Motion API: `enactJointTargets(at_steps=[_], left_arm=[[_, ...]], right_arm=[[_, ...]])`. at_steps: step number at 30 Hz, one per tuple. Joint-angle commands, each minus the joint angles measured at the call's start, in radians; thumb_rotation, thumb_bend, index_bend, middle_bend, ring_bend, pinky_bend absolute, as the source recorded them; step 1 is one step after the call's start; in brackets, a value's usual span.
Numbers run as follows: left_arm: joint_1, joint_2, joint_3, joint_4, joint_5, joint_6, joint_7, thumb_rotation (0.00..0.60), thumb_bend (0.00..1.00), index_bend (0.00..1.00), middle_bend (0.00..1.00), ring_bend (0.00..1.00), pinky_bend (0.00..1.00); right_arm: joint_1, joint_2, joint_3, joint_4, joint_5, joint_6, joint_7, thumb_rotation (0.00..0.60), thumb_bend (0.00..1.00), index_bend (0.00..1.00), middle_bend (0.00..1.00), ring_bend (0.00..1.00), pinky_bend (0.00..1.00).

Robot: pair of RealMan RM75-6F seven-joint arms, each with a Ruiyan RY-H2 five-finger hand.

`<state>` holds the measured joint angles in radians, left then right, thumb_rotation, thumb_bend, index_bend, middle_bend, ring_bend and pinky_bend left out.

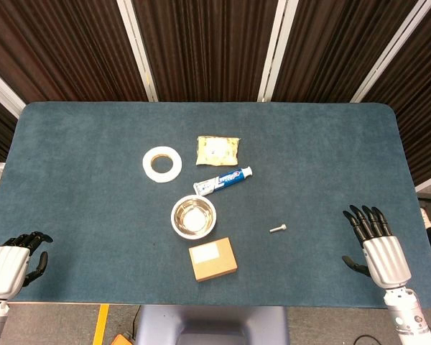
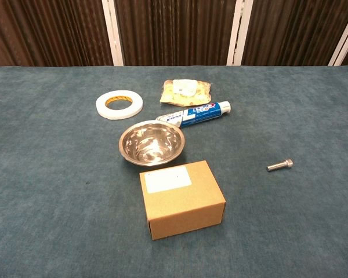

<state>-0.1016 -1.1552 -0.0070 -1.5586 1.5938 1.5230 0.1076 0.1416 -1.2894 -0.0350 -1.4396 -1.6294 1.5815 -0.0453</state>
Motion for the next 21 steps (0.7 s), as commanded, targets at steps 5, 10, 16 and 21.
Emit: enactJointTargets(at_steps=[5, 10, 16, 21], left_arm=[[-0.001, 0.001, -0.001, -0.006, 0.001, -0.001, 0.005, 0.6, 0.54, 0.41, 0.38, 0.41, 0.51], [-0.002, 0.003, 0.0, 0.004, 0.0, -0.006, -0.008, 0.6, 0.54, 0.41, 0.38, 0.41, 0.51], [0.0, 0.007, -0.004, -0.002, -0.006, -0.002, -0.017, 0.6, 0.55, 0.41, 0.39, 0.41, 0.51], [0.003, 0.012, -0.004, -0.004, -0.004, 0.006, -0.013, 0.6, 0.55, 0.41, 0.39, 0.42, 0.51]], right_arm=[[-0.007, 0.002, 0.001, 0.0, -0.015, -0.002, 0.004, 0.6, 0.22, 0.2, 0.15, 0.06, 0.06], [-0.002, -0.007, 0.01, 0.005, -0.036, 0.004, 0.015, 0.6, 0.22, 0.21, 0.15, 0.06, 0.06], [0.065, -0.019, 0.043, -0.038, -0.05, -0.078, -0.046, 0.6, 0.22, 0.25, 0.39, 0.2, 0.13], [0.137, 0.01, 0.069, -0.177, -0.02, -0.21, -0.126, 0.6, 0.22, 0.32, 0.63, 0.49, 0.4]])
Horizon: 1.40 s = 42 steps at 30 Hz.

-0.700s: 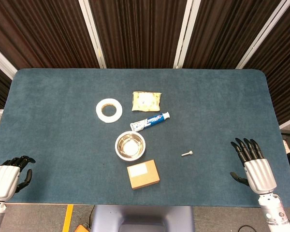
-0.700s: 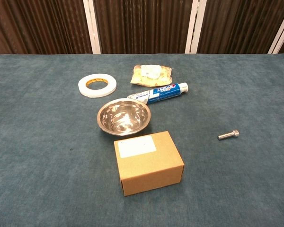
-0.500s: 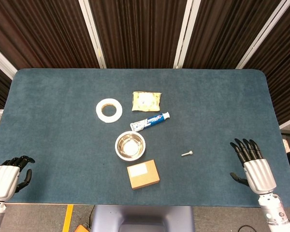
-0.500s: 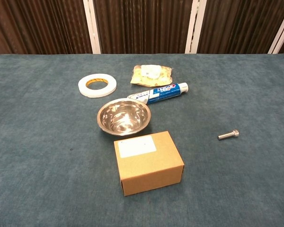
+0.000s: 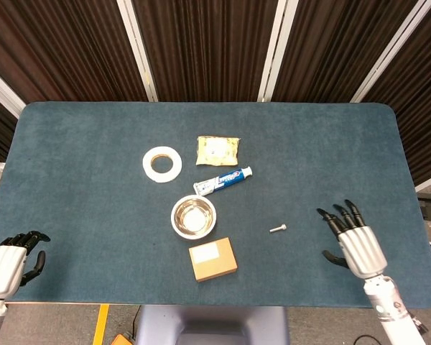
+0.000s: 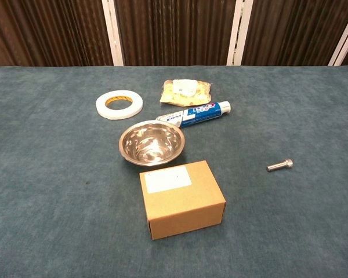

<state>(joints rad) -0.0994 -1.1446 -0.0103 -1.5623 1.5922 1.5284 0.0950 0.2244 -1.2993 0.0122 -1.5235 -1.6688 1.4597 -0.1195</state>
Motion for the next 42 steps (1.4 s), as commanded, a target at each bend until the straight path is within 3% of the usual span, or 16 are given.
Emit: enactJointTargets(at_steps=[1, 7, 13, 19, 26, 42], left_arm=[[0.002, 0.002, -0.002, -0.001, -0.004, 0.001, -0.001, 0.6, 0.55, 0.41, 0.39, 0.43, 0.51], [0.006, 0.009, -0.005, -0.001, -0.007, 0.009, -0.014, 0.6, 0.55, 0.41, 0.39, 0.43, 0.51], [0.007, 0.013, -0.004, -0.004, -0.001, 0.014, -0.022, 0.6, 0.55, 0.41, 0.4, 0.43, 0.51], [0.007, 0.014, -0.004, -0.002, -0.003, 0.01, -0.025, 0.6, 0.55, 0.41, 0.4, 0.43, 0.51], [0.006, 0.015, -0.004, -0.004, 0.0, 0.01, -0.027, 0.6, 0.55, 0.41, 0.4, 0.43, 0.51], [0.006, 0.017, -0.004, -0.003, 0.002, 0.01, -0.035, 0.6, 0.55, 0.41, 0.41, 0.43, 0.51]], right_arm=[[0.066, 0.023, 0.026, -0.113, 0.025, -0.109, -0.063, 0.6, 0.22, 0.32, 0.67, 0.52, 0.42], [0.129, -0.01, 0.051, -0.143, 0.064, -0.213, -0.176, 0.6, 0.27, 0.38, 0.89, 0.75, 0.63], [0.17, -0.065, 0.066, -0.118, 0.135, -0.297, -0.241, 0.6, 0.41, 0.48, 1.0, 0.89, 0.78], [0.222, -0.096, 0.085, -0.106, 0.26, -0.411, -0.352, 0.6, 0.45, 0.52, 1.0, 0.9, 0.8], [0.26, -0.145, 0.098, -0.076, 0.373, -0.458, -0.453, 0.6, 0.46, 0.51, 1.0, 0.9, 0.8], [0.318, -0.223, 0.098, -0.001, 0.503, -0.497, -0.491, 0.6, 0.46, 0.5, 1.0, 0.9, 0.8]])
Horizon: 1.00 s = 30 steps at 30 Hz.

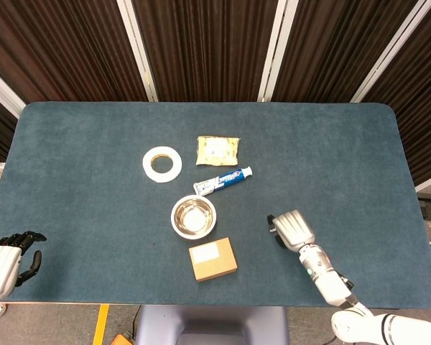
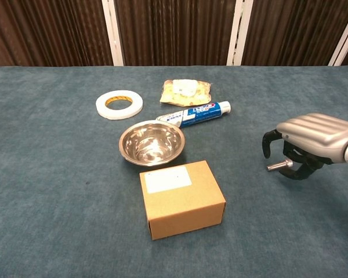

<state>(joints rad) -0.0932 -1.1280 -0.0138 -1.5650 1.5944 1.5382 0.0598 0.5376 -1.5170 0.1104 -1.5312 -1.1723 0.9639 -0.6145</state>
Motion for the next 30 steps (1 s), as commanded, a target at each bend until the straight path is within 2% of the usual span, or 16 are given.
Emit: enactJointTargets(at_steps=[1, 30], left_arm=[[0.0, 0.0, 0.0, 0.0, 0.001, 0.0, 0.0, 0.6, 0.55, 0.41, 0.41, 0.43, 0.51], [0.002, 0.004, -0.001, -0.001, 0.002, 0.004, -0.011, 0.6, 0.55, 0.41, 0.42, 0.43, 0.51]], right_arm=[[0.007, -0.007, -0.001, 0.01, 0.009, -0.002, 0.005, 0.6, 0.46, 0.5, 1.0, 0.9, 0.8], [0.058, -0.089, -0.016, 0.128, 0.057, -0.006, 0.042, 0.6, 0.46, 0.56, 1.0, 0.9, 0.8]])
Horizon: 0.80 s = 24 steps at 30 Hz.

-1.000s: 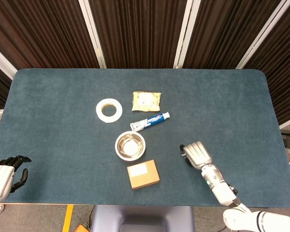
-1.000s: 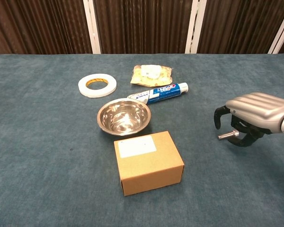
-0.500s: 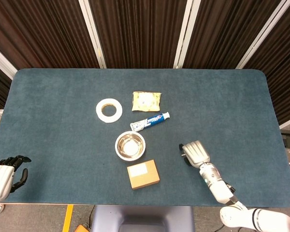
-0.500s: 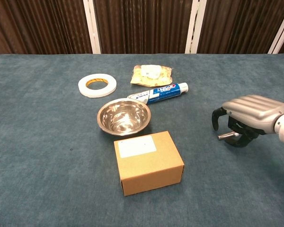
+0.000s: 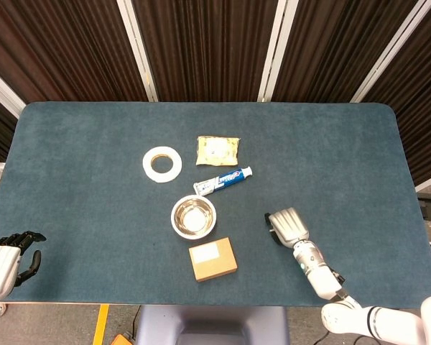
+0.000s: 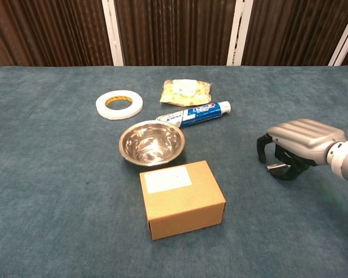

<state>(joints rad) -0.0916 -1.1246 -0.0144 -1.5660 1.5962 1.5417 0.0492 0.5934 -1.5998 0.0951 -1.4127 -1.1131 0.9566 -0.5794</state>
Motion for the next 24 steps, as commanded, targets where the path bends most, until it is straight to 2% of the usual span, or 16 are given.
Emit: enactJointTargets(at_steps=[1, 11, 20, 24], left_arm=[[0.0, 0.0, 0.0, 0.0, 0.0, 0.001, -0.002, 0.6, 0.55, 0.41, 0.42, 0.43, 0.51], [0.0, 0.001, 0.0, 0.0, 0.001, 0.001, -0.002, 0.6, 0.55, 0.41, 0.42, 0.43, 0.51], [0.0, 0.001, 0.0, 0.001, -0.002, -0.003, -0.002, 0.6, 0.55, 0.41, 0.42, 0.44, 0.51], [-0.002, 0.0, 0.0, 0.0, -0.003, -0.008, 0.002, 0.6, 0.55, 0.41, 0.42, 0.44, 0.51]], right_arm=[[0.004, -0.01, -0.001, 0.016, -0.006, 0.003, 0.011, 0.6, 0.46, 0.57, 1.0, 0.9, 0.8], [-0.002, -0.019, -0.014, 0.038, -0.065, 0.031, 0.072, 0.6, 0.46, 0.73, 1.0, 0.91, 0.81], [-0.011, -0.007, -0.013, 0.026, -0.096, 0.053, 0.116, 0.6, 0.46, 0.75, 1.0, 0.91, 0.81], [-0.026, 0.034, -0.004, -0.02, -0.116, 0.047, 0.246, 0.6, 0.46, 0.75, 1.0, 0.91, 0.81]])
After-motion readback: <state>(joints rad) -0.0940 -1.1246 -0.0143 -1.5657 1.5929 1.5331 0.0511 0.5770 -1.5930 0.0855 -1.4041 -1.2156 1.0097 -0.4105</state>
